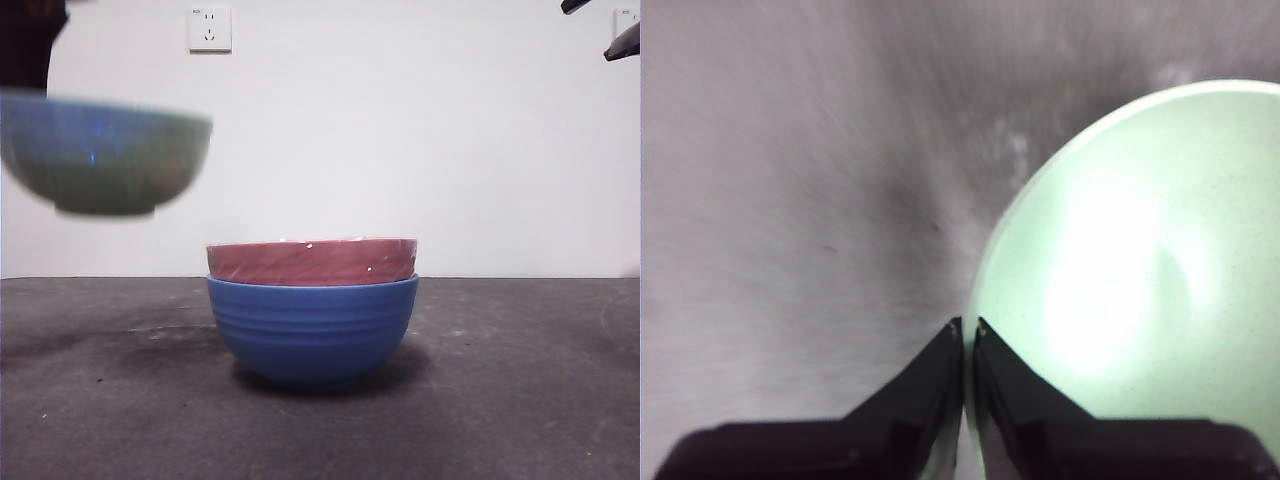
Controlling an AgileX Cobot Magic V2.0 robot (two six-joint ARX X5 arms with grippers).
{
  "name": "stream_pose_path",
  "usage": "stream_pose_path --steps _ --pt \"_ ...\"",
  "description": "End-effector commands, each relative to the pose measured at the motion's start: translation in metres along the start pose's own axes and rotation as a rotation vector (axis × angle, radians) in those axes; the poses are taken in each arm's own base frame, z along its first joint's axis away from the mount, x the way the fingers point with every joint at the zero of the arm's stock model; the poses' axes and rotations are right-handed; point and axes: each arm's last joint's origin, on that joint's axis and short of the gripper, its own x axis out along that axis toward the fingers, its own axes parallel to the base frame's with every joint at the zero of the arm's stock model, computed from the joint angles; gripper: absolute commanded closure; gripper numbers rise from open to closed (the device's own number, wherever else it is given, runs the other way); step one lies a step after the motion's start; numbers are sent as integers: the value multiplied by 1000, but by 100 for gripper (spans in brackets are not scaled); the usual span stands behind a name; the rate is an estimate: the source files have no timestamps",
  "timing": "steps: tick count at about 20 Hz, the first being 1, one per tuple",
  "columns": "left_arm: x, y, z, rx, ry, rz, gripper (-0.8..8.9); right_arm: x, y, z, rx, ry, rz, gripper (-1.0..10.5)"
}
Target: Pick up the green bowl on the top,put the green bowl on the left,pick up the red bowl in the middle,put the red bowl on the right
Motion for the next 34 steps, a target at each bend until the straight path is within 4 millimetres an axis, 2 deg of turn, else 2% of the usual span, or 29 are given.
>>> stream_pose_path --steps 1,7,12,14,15,18,20,21,25,28,31,34 --pt "32 4 -11 -24 13 -34 823 0 0 1 -1 -4 0 694" --pt "93 11 -39 -77 47 -57 823 0 0 1 -1 -6 -4 695" --pt "100 13 -40 -76 55 -49 793 2 -1 1 2 -1 -4 691" --pt "100 13 -40 -78 57 -51 550 6 -2 2 2 4 1 682" --pt "100 13 -40 -78 56 -52 439 9 -2 3 -2 6 9 637" --pt "99 13 -39 -84 51 -59 436 22 3 9 -13 55 42 593" --pt "87 13 -39 -92 13 -61 436 36 12 18 -43 111 81 594" --pt "75 12 -39 -103 -29 -66 436 47 19 23 -63 158 98 595" --pt "9 9 -49 -122 -268 -156 436 94 47 33 -177 373 -68 600" --pt "-32 8 -65 -127 -420 -179 436 133 63 31 -250 512 -175 604" --pt "-53 7 -79 -134 -487 -182 436 169 67 17 -302 603 -244 609" --pt "-58 7 -84 -134 -487 -181 436 197 59 0 -311 682 -267 709"
